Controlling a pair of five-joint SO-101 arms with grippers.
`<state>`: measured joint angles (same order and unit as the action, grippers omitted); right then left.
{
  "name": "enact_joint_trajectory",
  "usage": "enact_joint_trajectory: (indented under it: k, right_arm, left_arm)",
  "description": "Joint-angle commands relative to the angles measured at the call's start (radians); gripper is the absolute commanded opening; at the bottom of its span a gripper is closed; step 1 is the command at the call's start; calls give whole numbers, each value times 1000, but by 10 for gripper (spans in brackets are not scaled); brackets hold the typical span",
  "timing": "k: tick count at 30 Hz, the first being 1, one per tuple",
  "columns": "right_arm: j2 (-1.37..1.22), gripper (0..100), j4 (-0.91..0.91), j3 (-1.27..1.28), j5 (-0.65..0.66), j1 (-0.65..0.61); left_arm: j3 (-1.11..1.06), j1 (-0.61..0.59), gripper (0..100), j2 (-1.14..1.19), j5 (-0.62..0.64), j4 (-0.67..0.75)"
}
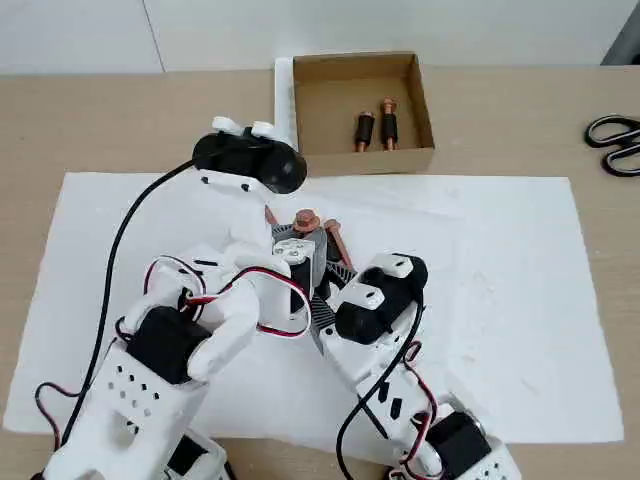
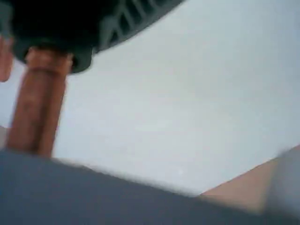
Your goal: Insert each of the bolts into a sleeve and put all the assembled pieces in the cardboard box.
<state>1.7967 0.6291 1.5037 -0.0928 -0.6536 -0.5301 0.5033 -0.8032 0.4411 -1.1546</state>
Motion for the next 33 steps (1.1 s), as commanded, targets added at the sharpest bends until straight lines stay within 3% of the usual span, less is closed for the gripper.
enact_joint_trajectory:
  k: [1, 33]
  right_arm:
    - [16, 4, -21, -14, -6, 2]
    - [16, 4, -21, -17, -6, 2]
  left_arm:
    - [4, -26, 6, -23, 3, -14]
    - [-53, -18, 8, -15, 0, -87]
